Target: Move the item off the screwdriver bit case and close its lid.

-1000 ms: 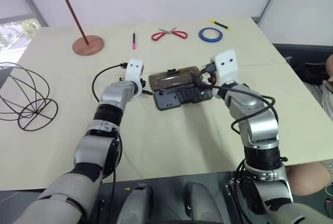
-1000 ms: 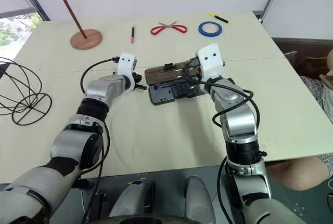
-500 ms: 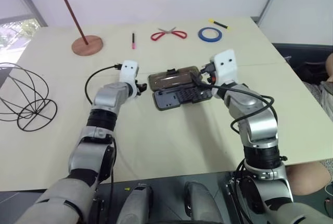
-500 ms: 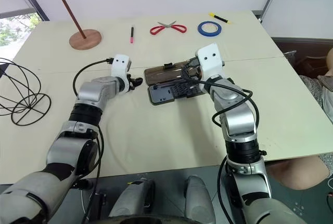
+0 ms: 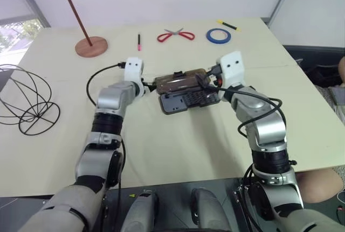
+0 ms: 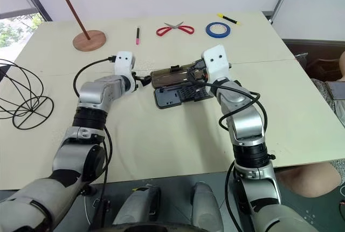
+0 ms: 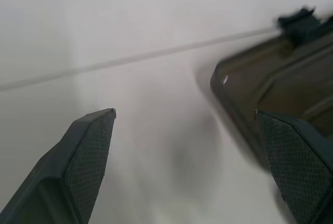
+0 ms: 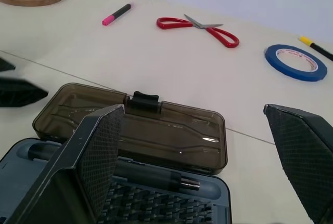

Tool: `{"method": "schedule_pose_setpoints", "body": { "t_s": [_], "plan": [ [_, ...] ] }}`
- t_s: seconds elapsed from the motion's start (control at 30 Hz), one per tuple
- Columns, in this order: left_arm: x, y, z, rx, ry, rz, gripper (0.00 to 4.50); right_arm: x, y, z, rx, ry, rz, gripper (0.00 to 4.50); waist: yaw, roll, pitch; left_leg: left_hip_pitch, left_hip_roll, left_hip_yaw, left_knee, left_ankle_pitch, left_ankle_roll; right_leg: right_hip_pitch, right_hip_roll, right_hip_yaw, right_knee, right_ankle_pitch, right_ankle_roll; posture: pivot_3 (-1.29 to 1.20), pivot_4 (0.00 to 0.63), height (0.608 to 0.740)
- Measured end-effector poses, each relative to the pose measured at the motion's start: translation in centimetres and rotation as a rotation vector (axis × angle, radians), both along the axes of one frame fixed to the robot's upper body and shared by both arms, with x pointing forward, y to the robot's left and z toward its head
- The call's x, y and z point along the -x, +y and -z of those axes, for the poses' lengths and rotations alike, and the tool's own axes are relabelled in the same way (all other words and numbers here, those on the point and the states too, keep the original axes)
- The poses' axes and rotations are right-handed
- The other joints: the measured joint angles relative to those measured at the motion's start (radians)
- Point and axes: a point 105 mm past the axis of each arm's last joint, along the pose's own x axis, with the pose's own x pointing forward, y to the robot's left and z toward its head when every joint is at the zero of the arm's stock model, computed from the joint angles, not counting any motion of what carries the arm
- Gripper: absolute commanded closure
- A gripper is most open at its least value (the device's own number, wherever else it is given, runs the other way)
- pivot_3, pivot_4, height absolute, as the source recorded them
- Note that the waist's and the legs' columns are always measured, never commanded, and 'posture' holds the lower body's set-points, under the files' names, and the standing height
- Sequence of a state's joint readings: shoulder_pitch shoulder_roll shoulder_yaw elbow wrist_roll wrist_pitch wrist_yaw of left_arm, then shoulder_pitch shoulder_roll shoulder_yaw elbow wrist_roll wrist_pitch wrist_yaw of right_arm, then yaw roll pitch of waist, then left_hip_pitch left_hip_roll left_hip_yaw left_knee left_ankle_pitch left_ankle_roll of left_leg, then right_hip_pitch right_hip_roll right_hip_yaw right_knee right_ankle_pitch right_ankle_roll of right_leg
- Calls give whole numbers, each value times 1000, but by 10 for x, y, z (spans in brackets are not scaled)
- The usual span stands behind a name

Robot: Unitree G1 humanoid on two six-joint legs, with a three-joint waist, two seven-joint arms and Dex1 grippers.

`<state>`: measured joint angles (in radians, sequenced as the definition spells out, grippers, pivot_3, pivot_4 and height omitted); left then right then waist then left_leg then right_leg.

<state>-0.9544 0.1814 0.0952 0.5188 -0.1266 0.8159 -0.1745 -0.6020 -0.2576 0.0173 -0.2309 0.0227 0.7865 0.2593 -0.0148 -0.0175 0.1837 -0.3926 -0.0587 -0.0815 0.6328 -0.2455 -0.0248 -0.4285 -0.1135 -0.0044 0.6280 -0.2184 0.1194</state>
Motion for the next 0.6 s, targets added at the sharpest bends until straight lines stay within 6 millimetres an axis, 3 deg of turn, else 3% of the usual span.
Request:
{"method": "schedule_pose_setpoints", "body": {
  "t_s": [0.2,0.47,0.6],
  "plan": [
    [-2,-7,22,9,51,4,56,0,-1,-1,-1,-4,10,0,0,0,0,0,0,0,0,0,0,0,0,0,0,0,0,0,150,740],
    [-7,-16,25,11,56,13,56,-1,-4,-1,3,-7,22,0,1,0,0,0,0,1,0,0,0,0,0,0,0,0,0,0,150,740],
    [-8,-22,25,17,55,20,1714,-1,-5,-1,5,-7,25,0,1,0,0,0,0,1,0,0,0,0,0,0,0,0,0,0,150,740]
  ]
}}
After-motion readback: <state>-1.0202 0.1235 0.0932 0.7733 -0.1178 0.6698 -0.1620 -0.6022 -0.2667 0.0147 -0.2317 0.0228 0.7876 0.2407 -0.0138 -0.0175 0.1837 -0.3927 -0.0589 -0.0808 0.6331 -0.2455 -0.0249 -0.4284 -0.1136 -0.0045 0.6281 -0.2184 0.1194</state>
